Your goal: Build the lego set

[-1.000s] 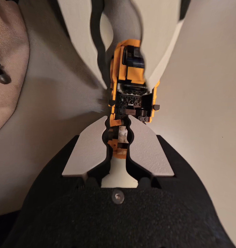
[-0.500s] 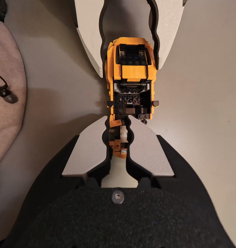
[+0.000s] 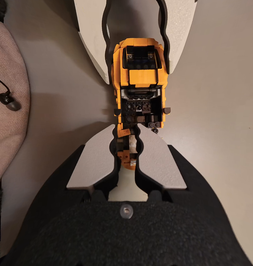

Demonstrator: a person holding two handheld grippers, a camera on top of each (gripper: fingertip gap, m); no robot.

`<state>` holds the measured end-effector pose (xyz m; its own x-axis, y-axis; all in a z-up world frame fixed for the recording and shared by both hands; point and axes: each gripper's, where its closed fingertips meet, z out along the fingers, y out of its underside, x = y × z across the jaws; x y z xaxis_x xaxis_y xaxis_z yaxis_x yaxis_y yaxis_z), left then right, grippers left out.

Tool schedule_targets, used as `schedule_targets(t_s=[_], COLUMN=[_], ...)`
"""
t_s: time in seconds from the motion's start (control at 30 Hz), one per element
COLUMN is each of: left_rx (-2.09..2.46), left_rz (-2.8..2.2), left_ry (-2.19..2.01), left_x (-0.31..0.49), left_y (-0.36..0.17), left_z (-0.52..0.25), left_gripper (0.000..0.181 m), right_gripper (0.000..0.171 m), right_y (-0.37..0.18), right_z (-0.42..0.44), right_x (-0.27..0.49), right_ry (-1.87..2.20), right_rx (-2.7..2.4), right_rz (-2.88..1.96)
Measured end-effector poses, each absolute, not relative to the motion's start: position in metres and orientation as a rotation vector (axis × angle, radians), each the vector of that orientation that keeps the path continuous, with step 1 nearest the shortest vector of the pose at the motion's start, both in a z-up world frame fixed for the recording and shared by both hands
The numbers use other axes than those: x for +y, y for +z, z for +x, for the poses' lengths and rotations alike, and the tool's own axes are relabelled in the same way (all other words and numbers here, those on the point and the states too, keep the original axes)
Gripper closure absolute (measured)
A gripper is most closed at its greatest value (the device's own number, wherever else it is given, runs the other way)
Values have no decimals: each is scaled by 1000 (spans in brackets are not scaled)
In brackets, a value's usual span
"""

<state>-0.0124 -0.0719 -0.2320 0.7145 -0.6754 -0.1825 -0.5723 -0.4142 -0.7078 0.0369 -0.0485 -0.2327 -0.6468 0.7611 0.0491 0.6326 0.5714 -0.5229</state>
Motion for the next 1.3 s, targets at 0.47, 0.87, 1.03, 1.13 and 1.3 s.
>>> schedule_targets(t_s=[0.47,0.87,1.03,1.13,1.3], left_rx=[942,943,925,924,908], left_rz=[-2128,-2121,-2117,-2115,-2112], left_ry=[-131,-103,-94,-88,-69], left_x=[-71,-71,-72,-72,-71], left_y=[-232,-233,-233,-233,-233], left_z=[-10,-8,-6,-6,-6], left_gripper=[111,111,111,111,111], right_gripper=[149,149,149,150,150], right_y=[-233,-233,-234,-234,-234], right_z=[37,39,39,39,40], right_x=[-48,-51,-52,-52,-52], right_ry=[667,653,648,643,623], right_rx=[-2494,-2468,-2430,-2417,-2381], right_rz=[-1226,-1262,-1307,-1332,-1383])
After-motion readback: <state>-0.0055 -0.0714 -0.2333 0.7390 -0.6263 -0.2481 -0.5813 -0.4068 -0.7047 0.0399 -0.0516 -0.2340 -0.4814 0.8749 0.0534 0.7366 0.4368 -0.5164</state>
